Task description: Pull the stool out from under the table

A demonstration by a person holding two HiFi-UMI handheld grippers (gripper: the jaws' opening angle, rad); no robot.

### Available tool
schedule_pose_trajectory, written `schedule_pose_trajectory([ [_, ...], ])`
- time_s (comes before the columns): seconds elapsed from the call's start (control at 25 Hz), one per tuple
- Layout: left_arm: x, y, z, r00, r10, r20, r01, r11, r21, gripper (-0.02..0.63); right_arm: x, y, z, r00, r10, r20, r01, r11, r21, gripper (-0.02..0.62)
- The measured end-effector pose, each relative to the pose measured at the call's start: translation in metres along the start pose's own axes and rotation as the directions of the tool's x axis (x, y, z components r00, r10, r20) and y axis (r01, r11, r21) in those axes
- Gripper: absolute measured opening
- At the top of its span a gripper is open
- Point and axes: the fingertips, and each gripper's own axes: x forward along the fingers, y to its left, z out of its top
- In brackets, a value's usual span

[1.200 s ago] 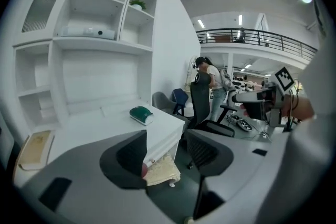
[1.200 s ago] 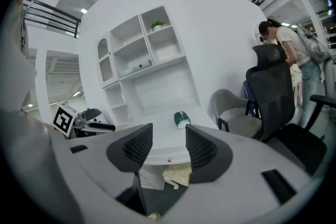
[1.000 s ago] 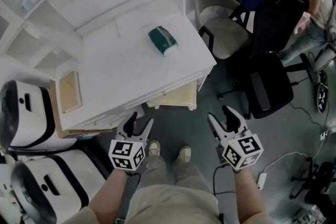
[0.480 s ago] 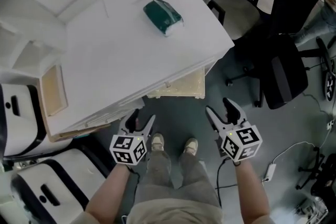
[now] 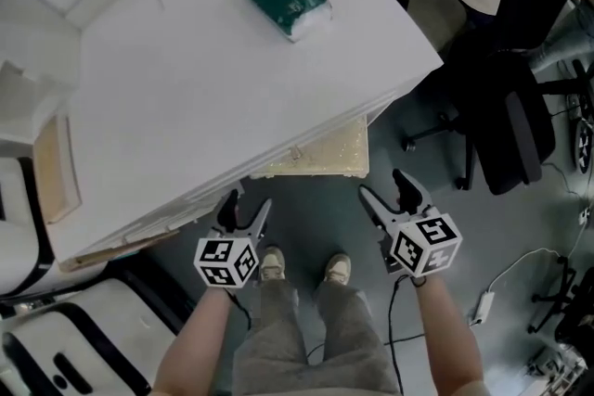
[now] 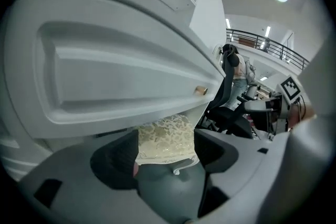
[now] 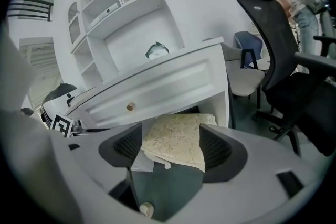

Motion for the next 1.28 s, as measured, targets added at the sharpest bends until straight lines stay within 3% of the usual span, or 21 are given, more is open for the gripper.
schedule_pose_trajectory([
  [0.36,0.081,0.046,-0.048,0.997,-0.056,0.050,0.055,0.998,0.032,0.345,0.086,-0.045,-0.063,1.000,-0.028,-0.003,0.028,1.000,0.008,0.387],
  [0.84,0.159,0.088,-0.055,0.993,-0.105,0.063,0.102,0.994,0.046,0.377,0.157,-0.096,-0.110,0.998,-0.051,0.045,0.046,0.993,0.106,0.428],
  [1.28,0.193,0.122,-0.062,0.990,-0.072,0.124,0.080,0.995,-0.062,0.402,0.198,-0.134,-0.116,0.996,-0.035,0.080,0.019,0.981,0.191,0.456],
])
